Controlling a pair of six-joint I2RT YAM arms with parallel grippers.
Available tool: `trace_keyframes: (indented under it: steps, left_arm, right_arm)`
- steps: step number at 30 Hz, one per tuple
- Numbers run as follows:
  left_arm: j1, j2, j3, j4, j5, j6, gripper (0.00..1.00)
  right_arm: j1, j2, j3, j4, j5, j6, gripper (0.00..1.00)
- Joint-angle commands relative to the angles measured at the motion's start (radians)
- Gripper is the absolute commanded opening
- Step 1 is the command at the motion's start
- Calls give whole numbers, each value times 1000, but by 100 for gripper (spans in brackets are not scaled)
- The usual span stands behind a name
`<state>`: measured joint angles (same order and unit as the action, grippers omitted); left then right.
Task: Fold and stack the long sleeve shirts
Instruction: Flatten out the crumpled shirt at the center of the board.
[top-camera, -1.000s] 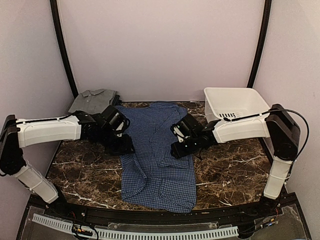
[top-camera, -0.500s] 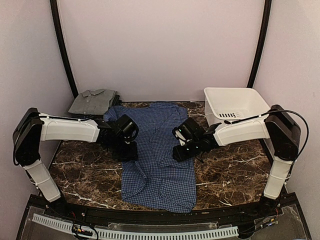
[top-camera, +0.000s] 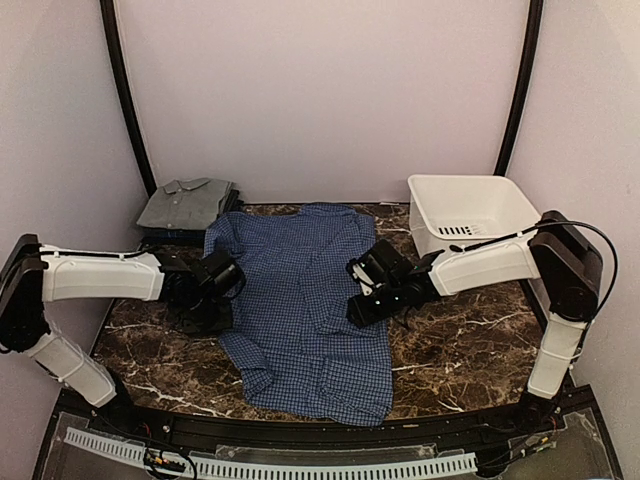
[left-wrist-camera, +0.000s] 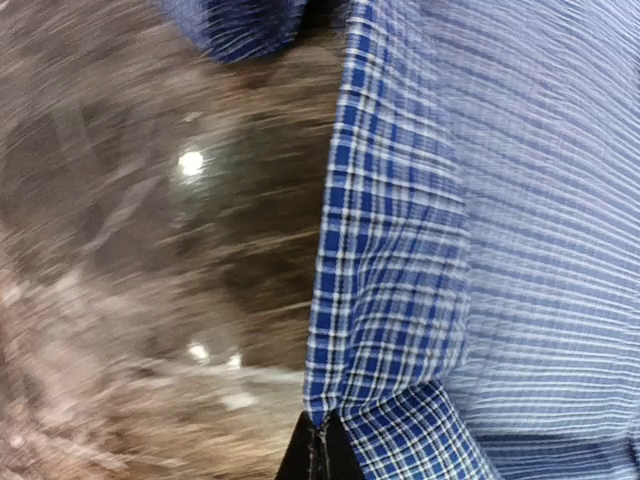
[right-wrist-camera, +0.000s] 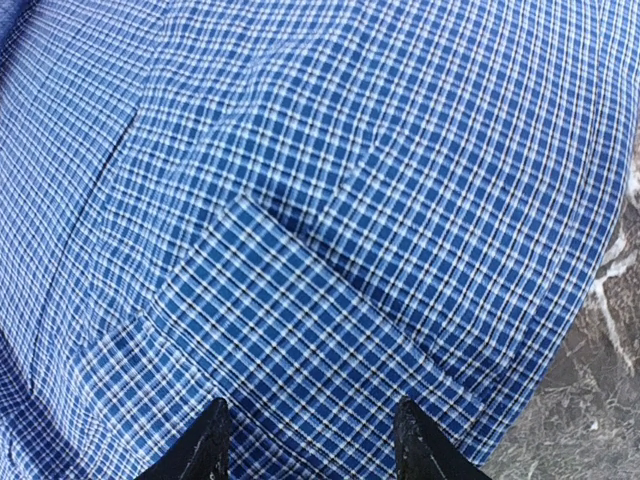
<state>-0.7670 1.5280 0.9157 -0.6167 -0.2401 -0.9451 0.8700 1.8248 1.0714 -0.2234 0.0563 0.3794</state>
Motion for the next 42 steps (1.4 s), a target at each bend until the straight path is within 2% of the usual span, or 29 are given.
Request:
trace_keyframes:
  steps: [1,4,9,11,15,16,18,24,27,34,42]
  left_arm:
    - [75,-179,-138,-194,-92,-117,0]
    - [155,-266,-235,-179,-60,-133,0]
    - [200,-273,-277,-158,-32,-133,1]
    - [213,-252,-268,-162,-31,-122,11]
    - [230,-223,-230,-151,-22,-79,24]
    - [231,-222,-221,-153,-33,-72,27]
    - [236,-220,-190,-165,-58,-51,42]
    - [241,-204,-32,-217,-130,35,62]
    - [241,-191,57,-204,-126,96,66]
    - [241,-126,128,17,96,212,70]
    - [254,131,247,236,221,283,70]
  right_arm:
    - [-5,-8,-25,37,-12,9,53]
    - [-5,-6,-24,38,-13,8,53]
    - [-5,-6,-17,36,-17,3,53]
    - [-5,-8,-16,34,-18,1,53]
    - [-3,-19,-1,19,-19,-9,54]
    - [0,-26,2,15,-19,-12,56]
    - [12,-44,5,12,-16,-18,60]
    - [86,-77,23,1,11,-62,73]
    - [134,-53,60,-19,44,-92,76]
    - [229,80,213,-101,102,-107,78]
    - [277,207,361,-202,172,-65,77]
